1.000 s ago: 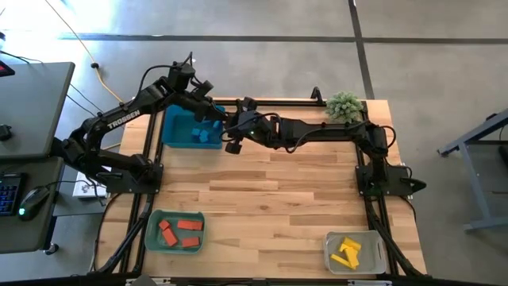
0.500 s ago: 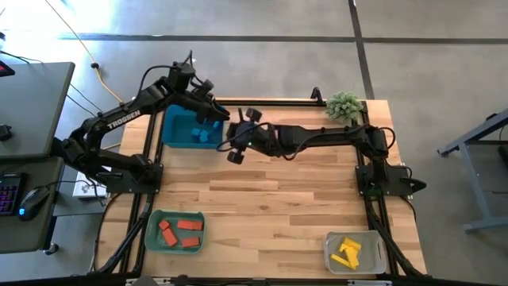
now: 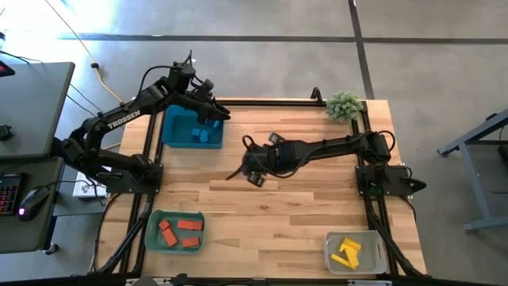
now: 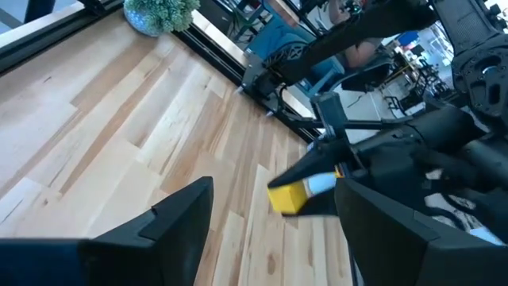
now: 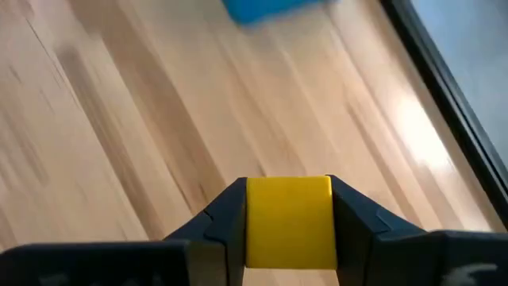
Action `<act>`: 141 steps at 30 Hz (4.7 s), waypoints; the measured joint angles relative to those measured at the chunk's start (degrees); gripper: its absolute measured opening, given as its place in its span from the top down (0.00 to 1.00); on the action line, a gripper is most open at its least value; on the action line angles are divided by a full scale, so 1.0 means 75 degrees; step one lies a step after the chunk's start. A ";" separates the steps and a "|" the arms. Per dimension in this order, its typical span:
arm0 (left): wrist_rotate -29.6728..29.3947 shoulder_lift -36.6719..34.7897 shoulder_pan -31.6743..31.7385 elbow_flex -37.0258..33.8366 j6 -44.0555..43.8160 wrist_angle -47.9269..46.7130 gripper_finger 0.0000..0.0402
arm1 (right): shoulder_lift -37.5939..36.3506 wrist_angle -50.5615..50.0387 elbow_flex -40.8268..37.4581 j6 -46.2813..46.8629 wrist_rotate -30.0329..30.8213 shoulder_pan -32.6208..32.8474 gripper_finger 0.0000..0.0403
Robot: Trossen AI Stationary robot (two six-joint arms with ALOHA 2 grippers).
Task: Sort & place blocks by color
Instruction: Put the yellow block into the gray bin, then return to Home Position
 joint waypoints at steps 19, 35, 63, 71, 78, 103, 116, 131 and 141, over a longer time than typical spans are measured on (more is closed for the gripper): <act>0.0003 0.0003 0.0000 -0.0003 -0.0284 -0.0015 0.37 | -0.0065 -0.3945 -0.0095 0.0507 -0.0003 0.1050 0.73; -0.0908 0.0003 -0.0263 -0.0009 -0.0515 -0.0015 0.37 | -0.3266 -0.3063 -0.4051 0.4363 -0.1283 0.2640 0.73; -0.2691 0.0003 -0.2031 -0.0009 -0.1547 -0.0009 0.37 | -0.5519 0.2646 -0.7467 0.6708 -0.3725 0.6503 0.73; -0.3241 0.0003 -0.2478 -0.0009 -0.2067 -0.0007 0.37 | -0.5513 0.3539 -0.8081 0.6860 -0.3501 0.6568 0.71; -0.3311 -0.0029 -0.2866 -0.0009 -0.2113 -0.0004 0.37 | -0.5510 0.3851 -0.8346 0.7016 -0.3466 0.6565 0.59; -0.5402 -0.2344 -0.3598 -0.0009 -0.2173 -0.0005 0.37 | -0.5798 0.4397 -0.8346 0.4742 -0.2865 0.4744 0.48; -0.7153 -0.3348 -0.5232 -0.0009 -0.1236 -0.1671 0.37 | -0.5826 0.5590 -0.7987 0.1067 -0.2952 0.1663 0.48; -0.7580 -0.4540 -0.5965 -0.0090 0.0105 -0.3369 0.45 | -0.5828 0.5589 -0.5633 -0.1229 -0.2513 -0.0406 0.48; -0.7570 -0.6012 -0.5963 -0.1980 0.0458 -0.2629 0.46 | -0.5825 0.5521 -0.5400 -0.0485 -0.2511 -0.0979 0.48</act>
